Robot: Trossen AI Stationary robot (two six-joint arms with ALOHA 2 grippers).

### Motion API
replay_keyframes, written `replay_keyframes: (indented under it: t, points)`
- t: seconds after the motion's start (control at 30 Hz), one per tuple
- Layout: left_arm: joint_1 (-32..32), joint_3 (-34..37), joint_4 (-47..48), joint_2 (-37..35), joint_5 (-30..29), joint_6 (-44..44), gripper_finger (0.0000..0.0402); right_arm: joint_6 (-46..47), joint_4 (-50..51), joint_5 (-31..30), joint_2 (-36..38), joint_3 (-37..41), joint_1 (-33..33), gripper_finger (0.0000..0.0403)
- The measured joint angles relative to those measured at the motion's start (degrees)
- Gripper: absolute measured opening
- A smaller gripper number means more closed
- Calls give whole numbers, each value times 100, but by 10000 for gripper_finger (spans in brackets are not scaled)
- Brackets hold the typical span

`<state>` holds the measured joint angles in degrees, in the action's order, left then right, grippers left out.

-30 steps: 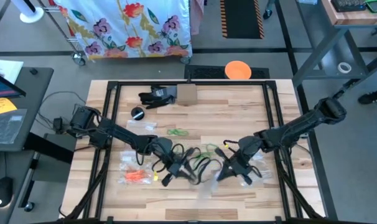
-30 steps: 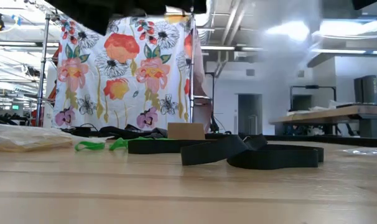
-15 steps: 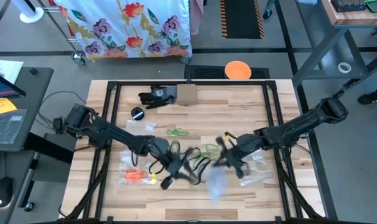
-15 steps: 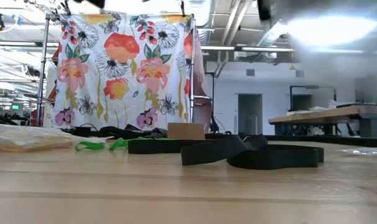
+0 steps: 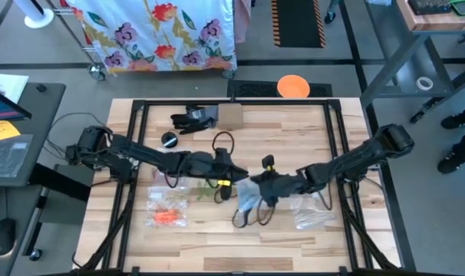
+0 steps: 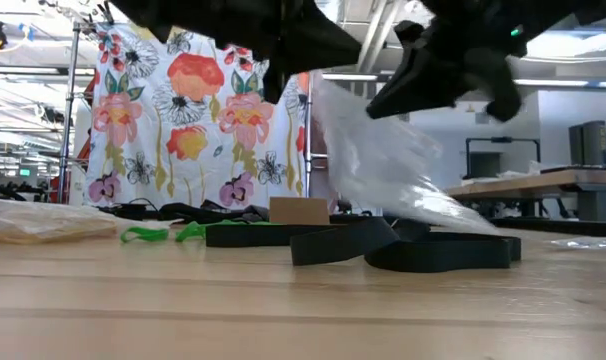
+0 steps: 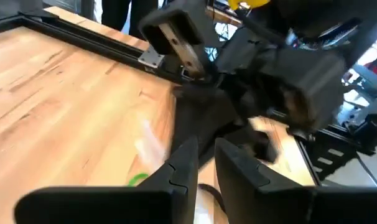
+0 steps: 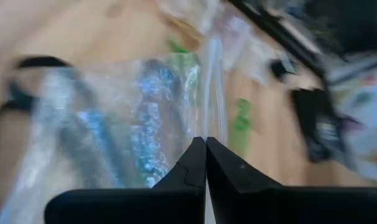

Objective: Sort rubber bands
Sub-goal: Open the transparent zip bag

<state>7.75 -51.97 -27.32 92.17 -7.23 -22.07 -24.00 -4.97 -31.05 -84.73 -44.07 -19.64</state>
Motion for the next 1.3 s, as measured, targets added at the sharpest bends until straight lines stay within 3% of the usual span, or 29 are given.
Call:
replay_keyframes:
  t: [0.37, 1.07, 1.3]
  points:
    - [-74, 0, 583, 131, 82, -67, 49, -1013, 49, -1418, -1144, -739, -132, 0]
    - [-65, 3, 1353, 131, 102, 423, 49, -1251, 250, -1552, -1281, -1067, -371, 0]
    - [-59, 3, 1346, 131, 422, 512, 49, -1249, 260, -1546, -1274, -1067, -373, 0]
